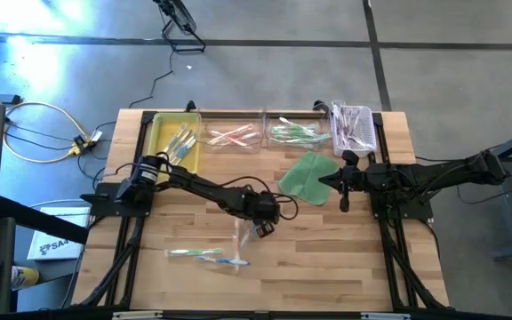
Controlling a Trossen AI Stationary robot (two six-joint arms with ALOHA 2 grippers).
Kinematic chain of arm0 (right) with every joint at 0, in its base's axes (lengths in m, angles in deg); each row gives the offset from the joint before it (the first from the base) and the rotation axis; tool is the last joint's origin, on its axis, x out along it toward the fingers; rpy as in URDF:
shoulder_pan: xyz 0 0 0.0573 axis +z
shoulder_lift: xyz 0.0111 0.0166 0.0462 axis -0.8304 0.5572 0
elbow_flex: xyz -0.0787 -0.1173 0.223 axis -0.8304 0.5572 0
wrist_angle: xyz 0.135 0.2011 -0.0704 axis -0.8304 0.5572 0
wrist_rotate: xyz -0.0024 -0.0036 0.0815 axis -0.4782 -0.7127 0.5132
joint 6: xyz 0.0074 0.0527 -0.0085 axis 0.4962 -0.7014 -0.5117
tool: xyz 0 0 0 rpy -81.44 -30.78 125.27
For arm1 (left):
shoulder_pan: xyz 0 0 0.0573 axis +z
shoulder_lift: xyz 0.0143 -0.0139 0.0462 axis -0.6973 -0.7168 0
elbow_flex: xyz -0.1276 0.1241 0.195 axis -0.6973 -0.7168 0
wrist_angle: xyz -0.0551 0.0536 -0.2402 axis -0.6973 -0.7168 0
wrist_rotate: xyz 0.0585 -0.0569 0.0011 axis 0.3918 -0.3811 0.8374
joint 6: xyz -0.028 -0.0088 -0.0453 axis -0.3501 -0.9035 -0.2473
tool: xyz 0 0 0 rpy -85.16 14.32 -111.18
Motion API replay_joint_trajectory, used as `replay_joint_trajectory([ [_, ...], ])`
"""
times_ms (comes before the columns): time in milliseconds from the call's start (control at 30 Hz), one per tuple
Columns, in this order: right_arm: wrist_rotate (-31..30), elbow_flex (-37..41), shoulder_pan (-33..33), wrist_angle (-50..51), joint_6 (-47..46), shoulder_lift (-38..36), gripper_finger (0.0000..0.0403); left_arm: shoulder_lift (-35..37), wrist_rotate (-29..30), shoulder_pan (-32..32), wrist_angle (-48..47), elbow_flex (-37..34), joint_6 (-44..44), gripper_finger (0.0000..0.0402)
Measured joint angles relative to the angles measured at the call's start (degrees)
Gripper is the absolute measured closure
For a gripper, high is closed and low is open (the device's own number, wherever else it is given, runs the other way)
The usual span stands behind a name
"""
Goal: Pick & Place Toothbrushes
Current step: Put the blue toothbrush into the yellow bin
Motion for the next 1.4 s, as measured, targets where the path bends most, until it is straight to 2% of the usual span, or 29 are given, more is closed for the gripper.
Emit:
replay_joint_trajectory([
  [200, 0.00, 0.00, 0.00, 0.02, 0.00, -0.01, 0.0401, -0.27, 0.19, 1.17, 6.02, -0.18, 4.97, 0.0389],
  [367, 0.00, 0.00, 0.00, 0.20, 0.00, 0.02, 0.0401, -0.28, -1.69, 3.37, 9.02, 1.27, 11.80, 0.0391],
  [467, 0.00, 0.00, 0.00, 0.37, 0.00, 0.02, 0.0401, -0.20, -2.67, 5.24, 8.66, 3.84, 19.42, 0.0392],
  [633, 0.00, 0.00, 0.02, 0.56, 0.00, 0.02, 0.0401, 2.70, -3.31, 9.45, -0.20, 10.16, 30.95, 0.0395],
  [833, -0.02, 0.00, 0.00, 1.73, 0.00, -0.01, 0.0401, 7.72, -0.03, 14.83, -14.68, 17.23, 39.03, 0.0396],
  [1067, -0.01, 0.00, 0.00, 2.13, 0.00, -0.01, 0.0401, 15.33, 0.29, 23.77, -28.52, 20.52, 38.93, 0.0394],
  [1167, -0.02, 0.00, 0.02, 2.64, 0.00, -0.01, 0.0401, 18.55, 0.36, 27.85, -31.52, 20.68, 37.69, 0.0393],
  [1400, -0.14, 0.00, 0.02, 2.86, -0.09, 0.02, 0.0401, 22.36, 7.21, 36.42, -40.25, 20.61, 37.62, 0.0392],
])
